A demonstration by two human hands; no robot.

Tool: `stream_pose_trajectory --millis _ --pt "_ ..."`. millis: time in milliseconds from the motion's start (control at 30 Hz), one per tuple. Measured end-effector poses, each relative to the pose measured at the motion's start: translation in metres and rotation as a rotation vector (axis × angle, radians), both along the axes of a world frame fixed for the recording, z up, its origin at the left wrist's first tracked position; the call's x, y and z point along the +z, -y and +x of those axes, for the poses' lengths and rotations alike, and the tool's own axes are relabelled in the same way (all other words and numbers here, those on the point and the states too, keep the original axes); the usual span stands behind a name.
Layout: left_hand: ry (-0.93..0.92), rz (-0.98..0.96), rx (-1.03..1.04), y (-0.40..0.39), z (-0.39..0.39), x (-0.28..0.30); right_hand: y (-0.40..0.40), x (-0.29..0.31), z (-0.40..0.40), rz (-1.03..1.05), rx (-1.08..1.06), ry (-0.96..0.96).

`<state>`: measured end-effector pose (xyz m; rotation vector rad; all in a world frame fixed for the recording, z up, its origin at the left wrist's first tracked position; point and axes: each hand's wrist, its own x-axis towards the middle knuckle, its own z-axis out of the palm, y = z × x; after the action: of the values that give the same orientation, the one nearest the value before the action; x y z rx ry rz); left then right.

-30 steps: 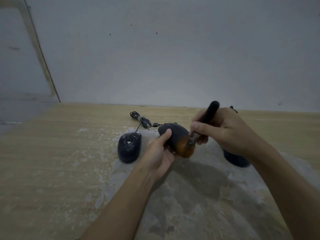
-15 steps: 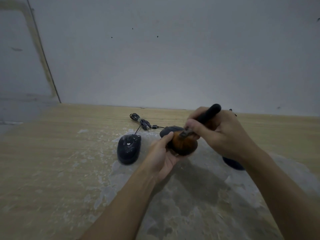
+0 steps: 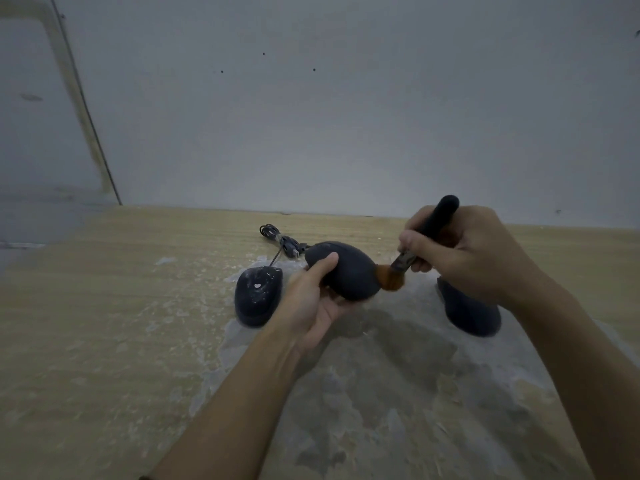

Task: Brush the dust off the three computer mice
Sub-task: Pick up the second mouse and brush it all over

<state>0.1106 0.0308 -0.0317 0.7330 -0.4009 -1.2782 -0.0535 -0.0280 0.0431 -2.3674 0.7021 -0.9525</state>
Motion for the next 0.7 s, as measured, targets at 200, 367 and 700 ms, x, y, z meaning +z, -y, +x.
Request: stream_pose_trajectory --millis 200,367,700 --pt "-0.002 -0.052 -0.104 -0.006 0.008 0.007 0.003 -0.002 0.000 -0.010 -0.011 0.006" --pt "-0.002 -0.070 -0.115 -0.007 0.009 0.007 0.004 0.001 -0.003 0.008 -0.004 0.093" --pt "0.147 -0.001 -0.085 -0.004 0.004 0.004 -0.014 0.003 0.009 0.000 0.140 0.108"
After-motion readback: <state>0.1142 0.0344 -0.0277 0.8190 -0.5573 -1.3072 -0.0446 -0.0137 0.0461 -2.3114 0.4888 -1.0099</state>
